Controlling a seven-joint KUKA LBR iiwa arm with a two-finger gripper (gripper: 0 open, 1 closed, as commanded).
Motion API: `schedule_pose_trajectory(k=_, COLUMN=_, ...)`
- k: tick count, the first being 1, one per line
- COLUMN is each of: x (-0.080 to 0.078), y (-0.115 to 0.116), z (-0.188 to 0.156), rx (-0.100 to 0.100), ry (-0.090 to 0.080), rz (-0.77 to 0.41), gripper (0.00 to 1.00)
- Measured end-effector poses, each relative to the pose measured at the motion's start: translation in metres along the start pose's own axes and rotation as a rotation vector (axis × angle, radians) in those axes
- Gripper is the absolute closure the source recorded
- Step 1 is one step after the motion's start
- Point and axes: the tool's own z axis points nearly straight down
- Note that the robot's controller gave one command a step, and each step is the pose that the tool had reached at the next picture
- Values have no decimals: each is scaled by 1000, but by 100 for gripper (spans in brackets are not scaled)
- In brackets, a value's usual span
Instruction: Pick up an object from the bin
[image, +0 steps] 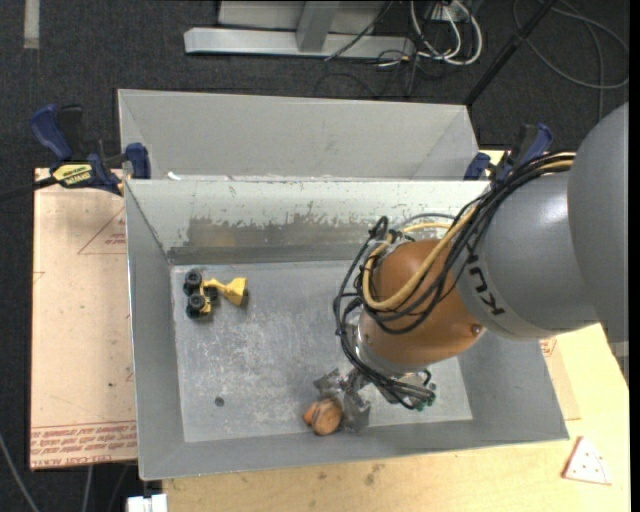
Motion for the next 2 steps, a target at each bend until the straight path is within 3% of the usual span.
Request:
schedule_pose_trajectory(k=1, x=-5, y=-2, z=-3, rx=7, ry=-22, rz=0, gripper=0)
schedule_pose_trajectory(k=2, x=0, y=0, z=0, rx=0, ry=-3, rz=0, gripper=100)
